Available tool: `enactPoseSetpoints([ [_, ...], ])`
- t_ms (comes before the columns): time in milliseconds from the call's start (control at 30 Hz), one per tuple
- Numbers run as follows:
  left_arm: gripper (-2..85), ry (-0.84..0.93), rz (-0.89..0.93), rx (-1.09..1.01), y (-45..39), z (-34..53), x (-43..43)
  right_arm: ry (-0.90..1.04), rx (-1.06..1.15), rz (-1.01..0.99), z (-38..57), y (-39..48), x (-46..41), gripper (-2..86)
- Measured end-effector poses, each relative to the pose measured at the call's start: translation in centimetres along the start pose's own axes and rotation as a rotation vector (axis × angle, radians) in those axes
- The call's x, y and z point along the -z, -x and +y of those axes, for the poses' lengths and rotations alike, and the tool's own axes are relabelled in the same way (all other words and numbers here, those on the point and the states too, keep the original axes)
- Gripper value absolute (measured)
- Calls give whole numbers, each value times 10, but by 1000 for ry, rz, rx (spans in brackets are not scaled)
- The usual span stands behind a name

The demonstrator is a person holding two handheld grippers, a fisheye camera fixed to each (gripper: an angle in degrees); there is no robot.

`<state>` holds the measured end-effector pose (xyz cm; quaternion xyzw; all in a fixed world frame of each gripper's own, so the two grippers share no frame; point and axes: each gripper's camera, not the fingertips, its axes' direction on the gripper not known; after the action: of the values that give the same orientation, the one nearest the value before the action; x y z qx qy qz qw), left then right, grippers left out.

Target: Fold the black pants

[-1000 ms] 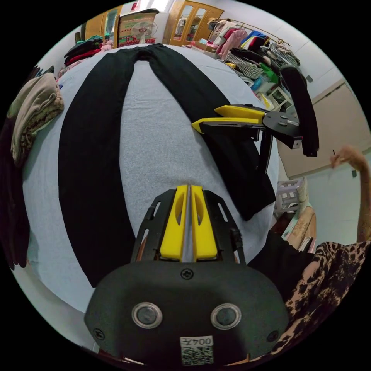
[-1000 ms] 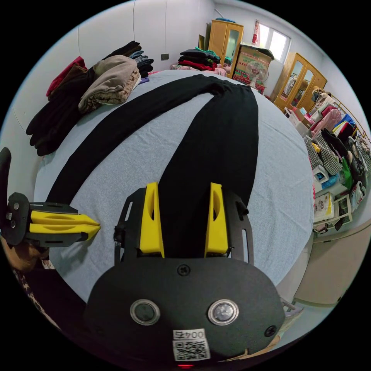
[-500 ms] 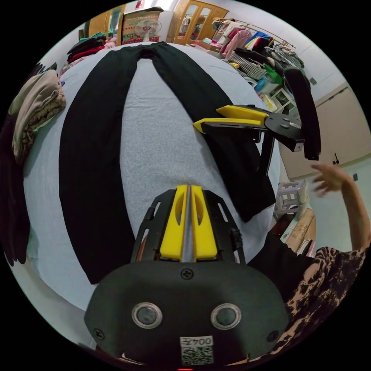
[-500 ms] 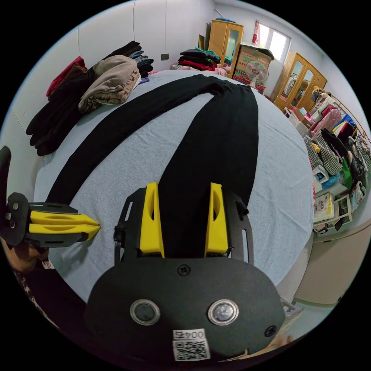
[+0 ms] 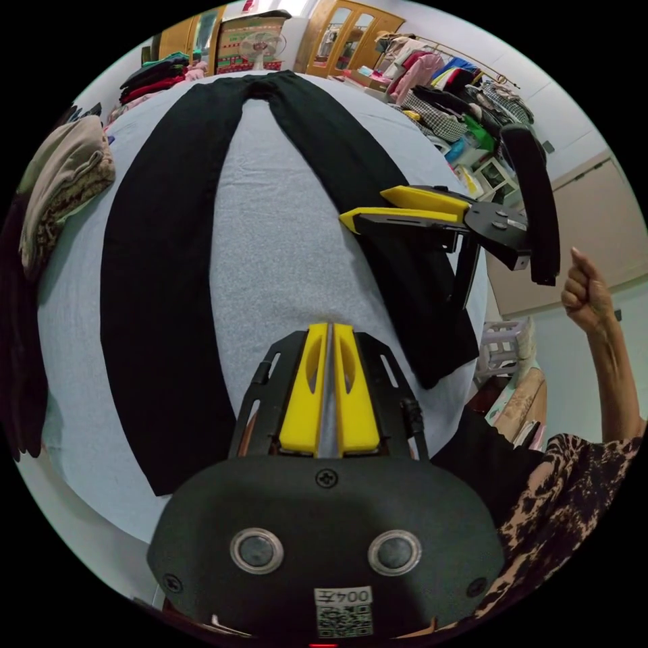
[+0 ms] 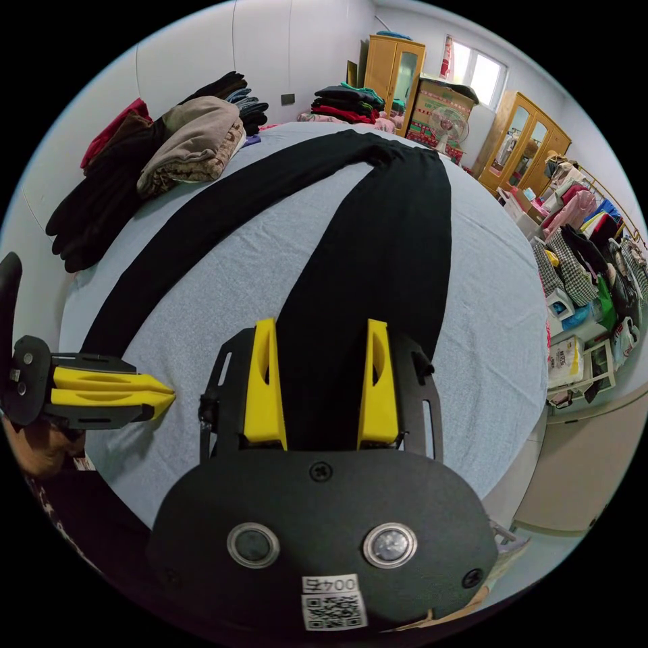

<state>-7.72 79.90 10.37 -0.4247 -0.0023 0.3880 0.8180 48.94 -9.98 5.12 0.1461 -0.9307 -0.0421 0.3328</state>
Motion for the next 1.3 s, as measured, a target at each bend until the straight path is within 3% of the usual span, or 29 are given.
enactPoseSetpoints([
  [1300, 12, 22, 0, -25, 12, -16, -1, 0, 0, 0, 3, 5, 2, 180],
])
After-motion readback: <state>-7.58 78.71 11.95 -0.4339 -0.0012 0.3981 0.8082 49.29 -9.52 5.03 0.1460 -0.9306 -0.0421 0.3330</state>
